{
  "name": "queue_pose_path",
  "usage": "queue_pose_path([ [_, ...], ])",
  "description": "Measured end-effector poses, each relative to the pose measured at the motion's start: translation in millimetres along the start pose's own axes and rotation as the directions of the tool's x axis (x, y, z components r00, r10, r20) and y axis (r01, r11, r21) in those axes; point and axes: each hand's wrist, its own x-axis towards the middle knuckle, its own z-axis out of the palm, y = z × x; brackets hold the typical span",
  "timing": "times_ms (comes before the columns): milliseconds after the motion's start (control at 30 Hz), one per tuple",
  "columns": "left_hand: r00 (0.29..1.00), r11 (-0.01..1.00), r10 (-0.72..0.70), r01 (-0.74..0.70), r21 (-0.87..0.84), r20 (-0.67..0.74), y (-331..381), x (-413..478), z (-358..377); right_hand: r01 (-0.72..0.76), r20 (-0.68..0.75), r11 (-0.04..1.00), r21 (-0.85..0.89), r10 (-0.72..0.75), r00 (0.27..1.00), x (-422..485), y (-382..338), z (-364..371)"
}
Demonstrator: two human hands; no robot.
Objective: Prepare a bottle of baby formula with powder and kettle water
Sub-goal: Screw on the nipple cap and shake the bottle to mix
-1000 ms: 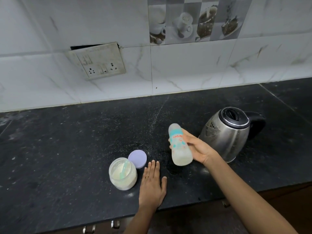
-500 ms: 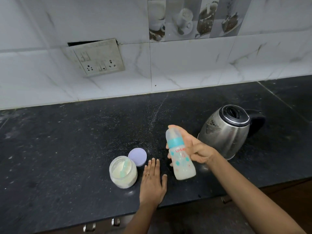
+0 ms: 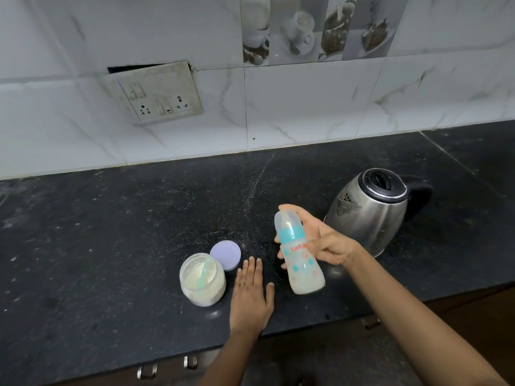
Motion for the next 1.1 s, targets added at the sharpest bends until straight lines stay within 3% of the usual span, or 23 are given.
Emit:
queue_pose_path([
  [33, 1.000, 1.000, 0.002, -0.002, 0.006, 0.002, 1, 0, 1, 0.011, -0.022, 1.000, 0.009, -0.011, 1.000, 2, -1, -1],
  [100, 1.000, 1.000, -0.003, 0.003, 0.001, 0.007, 2, 0, 0, 0.029, -0.255, 0.997, 0.077, -0.008, 0.967, 5, -3, -3],
  [133, 1.000, 1.000, -0.006, 0.006, -0.004, 0.008, 2, 0, 0, 0.034, -0.308, 0.996, 0.086, -0.006, 0.951, 6, -3, -6],
  [167, 1.000, 1.000, -0.008, 0.008, -0.009, 0.016, 2, -1, 0, 0.011, -0.268, 0.998, 0.065, 0.007, 0.964, 7, -3, -7],
  [233, 1.000, 1.000, -0.006, 0.007, -0.011, 0.021, 2, 0, -1, -0.067, -0.132, 0.994, -0.087, 0.056, 0.990, 6, -3, -8],
  [267, 1.000, 1.000, -0.007, 0.007, -0.009, 0.019, 2, 0, -1, -0.086, -0.136, 0.985, -0.147, 0.066, 0.988, 6, -2, -9],
  [367, 1.000, 1.000, -0.014, 0.014, -0.005, 0.016, 2, 1, 0, -0.072, -0.361, 0.962, -0.263, -0.028, 0.932, 11, 1, -5],
  [433, 1.000, 1.000, -0.012, 0.012, 0.001, 0.011, 1, 1, 0, -0.057, -0.434, 0.919, -0.390, -0.129, 0.892, 15, 3, -2],
  [633, 1.000, 1.000, -0.016, 0.016, 0.013, 0.022, 1, 0, 0, -0.092, -0.284, 0.676, -0.731, -0.179, 0.942, 16, 1, 0],
  [900, 0.999, 1.000, -0.024, 0.024, 0.017, 0.037, 1, -1, -1, -0.192, -0.256, 0.544, -0.817, -0.043, 0.966, 8, 12, -18],
  [1100, 0.999, 1.000, -0.023, 0.023, 0.013, 0.042, 3, -2, -2, -0.180, -0.212, 0.475, -0.861, -0.013, 0.977, 0, 10, -28],
])
